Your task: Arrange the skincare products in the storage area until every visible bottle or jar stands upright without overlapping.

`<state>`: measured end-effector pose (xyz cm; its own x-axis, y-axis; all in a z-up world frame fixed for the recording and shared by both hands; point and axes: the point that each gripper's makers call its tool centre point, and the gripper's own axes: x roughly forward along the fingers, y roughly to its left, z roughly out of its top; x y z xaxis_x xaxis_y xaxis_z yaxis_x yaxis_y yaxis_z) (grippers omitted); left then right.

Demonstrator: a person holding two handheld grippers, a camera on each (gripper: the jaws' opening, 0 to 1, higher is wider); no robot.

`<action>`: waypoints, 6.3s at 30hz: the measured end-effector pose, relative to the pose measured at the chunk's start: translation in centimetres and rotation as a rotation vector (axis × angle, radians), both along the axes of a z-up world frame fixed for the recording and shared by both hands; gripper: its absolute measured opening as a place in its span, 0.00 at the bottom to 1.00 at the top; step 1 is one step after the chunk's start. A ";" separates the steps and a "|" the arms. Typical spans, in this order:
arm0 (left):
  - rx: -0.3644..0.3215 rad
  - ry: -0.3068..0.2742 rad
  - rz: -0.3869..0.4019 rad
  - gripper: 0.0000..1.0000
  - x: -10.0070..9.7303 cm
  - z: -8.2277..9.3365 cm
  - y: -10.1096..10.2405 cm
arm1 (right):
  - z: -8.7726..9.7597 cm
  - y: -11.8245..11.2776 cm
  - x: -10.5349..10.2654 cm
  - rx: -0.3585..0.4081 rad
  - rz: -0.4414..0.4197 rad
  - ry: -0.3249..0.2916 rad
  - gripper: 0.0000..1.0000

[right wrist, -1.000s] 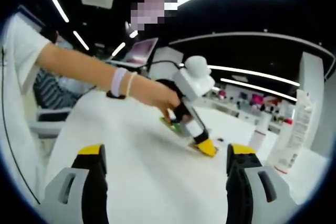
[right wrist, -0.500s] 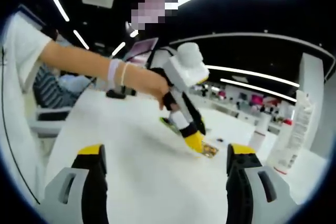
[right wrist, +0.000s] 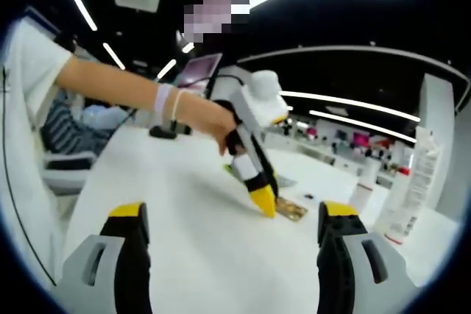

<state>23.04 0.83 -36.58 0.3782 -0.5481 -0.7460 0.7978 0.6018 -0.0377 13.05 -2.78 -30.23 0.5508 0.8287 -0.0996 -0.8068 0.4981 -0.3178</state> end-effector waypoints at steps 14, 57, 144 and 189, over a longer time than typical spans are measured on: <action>-0.026 -0.024 -0.002 0.38 1.6 0.0 -0.4 | 0.1 0.1 -0.1 0.006 0.006 0.002 0.94; -0.046 -0.047 0.115 0.39 5.8 1.1 -1.1 | 0.0 0.2 -0.1 0.004 0.010 0.001 0.94; -0.114 -0.058 0.101 0.36 3.4 1.6 -0.4 | -0.1 0.3 0.1 -0.001 0.013 0.005 0.94; -0.678 -0.529 0.302 0.99 -6.9 18.2 9.9 | 9.2 -8.1 -0.8 0.255 -0.304 0.200 1.00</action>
